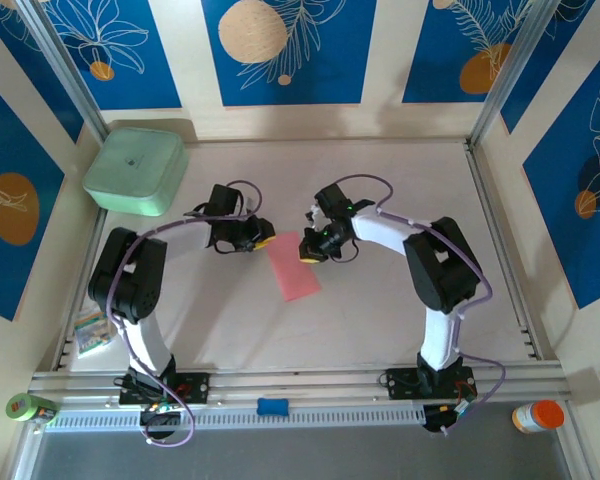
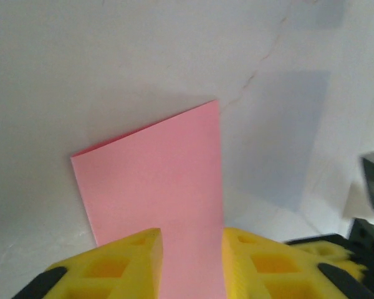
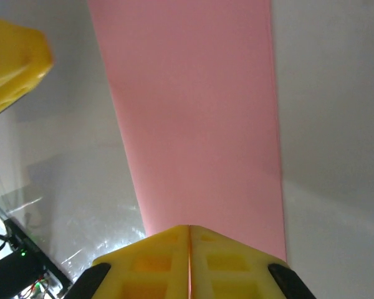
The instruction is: Fold a paper plane with a square sheet of paper (pick it up from the middle)
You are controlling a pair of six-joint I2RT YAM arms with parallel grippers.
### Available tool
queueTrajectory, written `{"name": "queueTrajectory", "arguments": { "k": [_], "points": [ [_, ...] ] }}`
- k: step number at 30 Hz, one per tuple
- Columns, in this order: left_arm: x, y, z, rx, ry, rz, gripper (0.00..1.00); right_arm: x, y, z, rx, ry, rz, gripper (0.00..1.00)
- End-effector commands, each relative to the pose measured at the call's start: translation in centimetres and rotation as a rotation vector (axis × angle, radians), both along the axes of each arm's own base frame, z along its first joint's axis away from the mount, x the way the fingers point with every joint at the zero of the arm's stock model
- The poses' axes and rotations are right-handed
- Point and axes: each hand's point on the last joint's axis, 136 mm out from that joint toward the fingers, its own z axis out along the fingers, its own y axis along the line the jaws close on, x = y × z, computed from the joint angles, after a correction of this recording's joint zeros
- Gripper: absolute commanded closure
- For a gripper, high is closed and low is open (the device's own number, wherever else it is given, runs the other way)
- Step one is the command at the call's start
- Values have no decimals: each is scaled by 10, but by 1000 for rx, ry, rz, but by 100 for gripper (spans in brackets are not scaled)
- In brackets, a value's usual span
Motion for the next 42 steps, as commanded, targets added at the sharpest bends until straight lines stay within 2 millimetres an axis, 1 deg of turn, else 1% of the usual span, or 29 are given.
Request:
{"name": "queueTrajectory", "arguments": {
  "k": [1, 5, 8, 11, 15, 16, 18, 20, 21, 24, 25, 26, 28, 30, 32, 33, 35, 38, 42],
  "points": [
    [-1, 10, 6, 24, -17, 80, 65, -2, 15, -7, -42, 1, 75, 91],
    [-6, 17, 6, 23, -18, 127, 60, 3, 32, -20, -71, 7, 101, 91],
    [-10, 19, 6, 20, -12, 135, 56, 7, 34, -31, -101, 19, 80, 89],
    [-14, 18, 4, 11, 2, 139, 54, 11, 26, -42, -144, 41, 15, 89],
    [-20, 12, 0, -15, 27, 131, 51, 12, 1, -58, -214, 118, -155, 89],
    [-21, 10, -1, -19, 34, 127, 50, 12, -4, -60, -218, 135, -198, 89],
    [-23, 5, -3, -27, 42, 119, 50, 14, -8, -61, -206, 151, -244, 87],
    [-25, -3, -5, -41, 54, 96, 50, 18, -7, -54, -183, 149, -256, 88],
    [-27, -8, -6, -51, 61, 80, 50, 21, -5, -46, -160, 139, -258, 88],
    [-29, -21, -7, -68, 69, 47, 51, 30, 3, -12, -50, 99, -252, 85],
    [-30, -25, -6, -74, 70, 34, 52, 31, 2, 2, -8, 84, -257, 82],
    [-31, -29, -6, -79, 70, 20, 53, 33, -1, 12, 18, 69, -265, 80],
    [-33, -38, -4, -86, 68, -8, 56, 30, -15, 26, 42, 45, -295, 74],
    [-36, -48, -3, -93, 69, -34, 60, 23, -32, 30, 50, 42, -327, 68],
    [-38, -57, -3, -101, 76, -60, 63, 13, -49, 29, 55, 57, -354, 62],
    [-38, -62, -3, -103, 76, -71, 64, 5, -57, 25, 57, 75, -363, 60],
    [-38, -67, -7, -94, 84, -79, 67, -7, -68, 22, 66, 95, -365, 57],
    [-34, -70, -14, -81, 91, -78, 70, -26, -76, 18, 73, 127, -341, 55],
    [-28, -69, -24, -48, 103, -64, 73, -42, -72, 13, 88, 173, -303, 54]
  ]
}}
